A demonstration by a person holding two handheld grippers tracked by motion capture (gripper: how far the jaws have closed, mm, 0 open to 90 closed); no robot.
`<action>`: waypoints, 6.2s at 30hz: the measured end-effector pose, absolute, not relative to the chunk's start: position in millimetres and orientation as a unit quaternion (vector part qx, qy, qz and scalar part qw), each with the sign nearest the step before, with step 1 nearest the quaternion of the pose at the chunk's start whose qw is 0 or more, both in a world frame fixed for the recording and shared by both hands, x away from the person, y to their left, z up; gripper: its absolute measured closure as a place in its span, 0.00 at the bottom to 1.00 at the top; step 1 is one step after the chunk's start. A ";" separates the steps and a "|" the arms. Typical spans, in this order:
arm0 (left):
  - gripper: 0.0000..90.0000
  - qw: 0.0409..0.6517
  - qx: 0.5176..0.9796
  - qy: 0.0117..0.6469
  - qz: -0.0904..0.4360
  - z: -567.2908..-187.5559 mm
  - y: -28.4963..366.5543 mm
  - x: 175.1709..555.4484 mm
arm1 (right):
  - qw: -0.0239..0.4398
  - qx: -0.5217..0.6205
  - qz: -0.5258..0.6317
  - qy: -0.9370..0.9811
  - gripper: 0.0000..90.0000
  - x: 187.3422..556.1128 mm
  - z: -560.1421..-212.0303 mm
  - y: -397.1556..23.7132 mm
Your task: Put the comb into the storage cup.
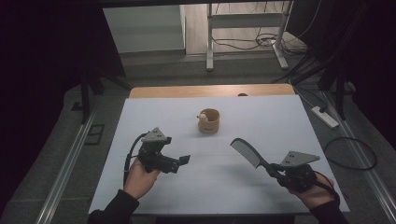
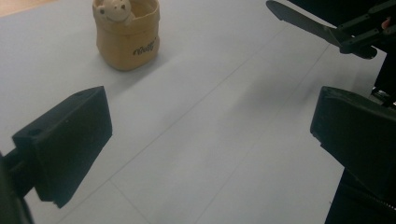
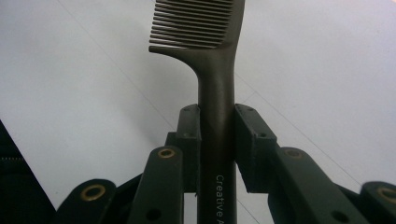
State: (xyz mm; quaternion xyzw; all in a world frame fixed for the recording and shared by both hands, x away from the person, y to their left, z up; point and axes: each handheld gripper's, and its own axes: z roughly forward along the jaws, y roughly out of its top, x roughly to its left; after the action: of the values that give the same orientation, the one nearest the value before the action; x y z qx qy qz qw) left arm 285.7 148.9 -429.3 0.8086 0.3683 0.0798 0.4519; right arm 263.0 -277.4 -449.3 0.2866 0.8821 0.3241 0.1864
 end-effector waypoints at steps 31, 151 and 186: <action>0.00 0.471 0.811 0.345 0.038 -415.0 111.6 329.4 | 0.211 0.262 0.345 0.876 0.81 254.8 -444.1 -270.1; 0.93 0.523 0.754 0.331 -0.220 -421.5 73.7 339.5 | 0.231 0.202 0.377 0.874 0.50 241.8 -446.0 -226.4; 0.93 0.527 0.762 0.352 -0.134 -412.1 95.5 340.0 | 0.156 0.282 0.346 0.881 0.12 259.6 -453.9 -244.1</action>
State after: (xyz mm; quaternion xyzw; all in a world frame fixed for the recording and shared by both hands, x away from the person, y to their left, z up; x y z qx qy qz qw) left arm 340.0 95.5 -412.1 0.7618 0.3523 -0.1339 0.5268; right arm 259.6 -244.1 -453.9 0.2818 0.8810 0.3463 0.1564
